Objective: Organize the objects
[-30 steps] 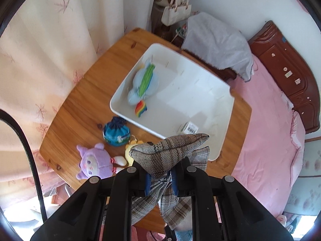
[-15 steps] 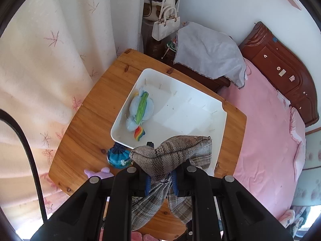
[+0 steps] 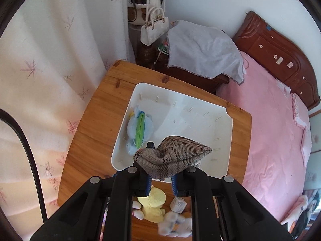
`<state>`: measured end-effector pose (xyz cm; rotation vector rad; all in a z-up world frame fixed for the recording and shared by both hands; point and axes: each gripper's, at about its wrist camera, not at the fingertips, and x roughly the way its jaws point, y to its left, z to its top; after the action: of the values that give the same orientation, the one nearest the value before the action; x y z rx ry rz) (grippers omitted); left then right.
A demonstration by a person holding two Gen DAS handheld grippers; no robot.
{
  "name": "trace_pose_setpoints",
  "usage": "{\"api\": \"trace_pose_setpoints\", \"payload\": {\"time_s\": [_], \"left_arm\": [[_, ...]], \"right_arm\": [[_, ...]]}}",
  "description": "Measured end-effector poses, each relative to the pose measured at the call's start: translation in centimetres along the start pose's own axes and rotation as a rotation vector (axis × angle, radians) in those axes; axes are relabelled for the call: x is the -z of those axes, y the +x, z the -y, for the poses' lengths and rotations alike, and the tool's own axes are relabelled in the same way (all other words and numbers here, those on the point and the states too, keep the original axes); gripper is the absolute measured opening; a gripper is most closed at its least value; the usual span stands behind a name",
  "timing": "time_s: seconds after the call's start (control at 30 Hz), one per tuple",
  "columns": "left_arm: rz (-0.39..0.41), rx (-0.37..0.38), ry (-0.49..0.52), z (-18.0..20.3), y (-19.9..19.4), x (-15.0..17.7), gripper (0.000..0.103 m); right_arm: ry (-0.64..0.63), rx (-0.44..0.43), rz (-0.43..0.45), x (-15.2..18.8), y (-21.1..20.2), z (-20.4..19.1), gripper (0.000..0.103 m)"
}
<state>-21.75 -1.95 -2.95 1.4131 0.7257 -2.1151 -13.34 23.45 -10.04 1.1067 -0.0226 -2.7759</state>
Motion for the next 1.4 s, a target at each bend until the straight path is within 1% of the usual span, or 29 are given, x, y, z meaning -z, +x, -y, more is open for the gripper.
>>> {"api": "trace_pose_setpoints", "payload": {"time_s": [0.23, 0.37, 0.47, 0.53, 0.63, 0.77, 0.93, 0.97, 1.0, 1.07, 1.13, 1.23, 1.33, 1.4], "left_arm": [[-0.030, 0.038, 0.059, 0.8, 2.0, -0.6, 0.015], [-0.028, 0.052, 0.094, 1.2, 2.6, -0.7, 0.015], [-0.005, 0.054, 0.128, 1.5, 2.8, -0.7, 0.015], [0.020, 0.058, 0.146, 1.6, 2.8, -0.6, 0.015], [0.033, 0.067, 0.163, 1.7, 3.3, -0.5, 0.015], [0.058, 0.080, 0.196, 1.7, 4.0, -0.2, 0.015], [0.131, 0.088, 0.255, 2.1, 4.6, 0.3, 0.015], [0.142, 0.089, 0.264, 2.1, 4.7, 0.3, 0.015], [0.154, 0.095, 0.278, 2.2, 4.8, 0.4, 0.015], [0.172, 0.127, 0.310, 2.3, 5.0, 0.6, 0.015], [0.192, 0.173, 0.327, 2.4, 5.2, 0.8, 0.015], [0.230, 0.239, 0.347, 2.4, 5.1, 1.2, 0.015], [0.286, 0.280, 0.384, 2.7, 4.7, 1.8, 0.015], [0.309, 0.301, 0.399, 2.9, 4.6, 2.1, 0.015]], "right_arm": [[0.185, -0.041, -0.119, 2.4, 0.1, 2.4, 0.043], [0.284, -0.053, -0.191, 4.2, -0.5, 3.1, 0.043], [0.379, -0.067, -0.251, 5.7, -0.9, 3.7, 0.043], [0.427, -0.054, -0.294, 6.8, -1.1, 3.9, 0.044], [0.485, -0.036, -0.350, 8.5, -1.3, 3.8, 0.045], [0.576, -0.033, -0.414, 10.7, -1.9, 3.8, 0.053], [0.682, -0.014, -0.500, 13.1, -2.5, 3.6, 0.053], [0.720, -0.016, -0.516, 13.9, -2.7, 3.6, 0.055], [0.746, -0.017, -0.529, 14.2, -2.9, 3.7, 0.059], [0.823, -0.007, -0.555, 15.5, -3.3, 3.8, 0.062], [0.891, -0.002, -0.576, 16.5, -3.5, 4.0, 0.064], [1.026, 0.005, -0.613, 18.5, -4.2, 4.3, 0.068], [1.169, -0.018, -0.644, 20.5, -4.3, 4.5, 0.073], [1.267, -0.045, -0.663, 21.9, -4.2, 4.5, 0.076]]}}
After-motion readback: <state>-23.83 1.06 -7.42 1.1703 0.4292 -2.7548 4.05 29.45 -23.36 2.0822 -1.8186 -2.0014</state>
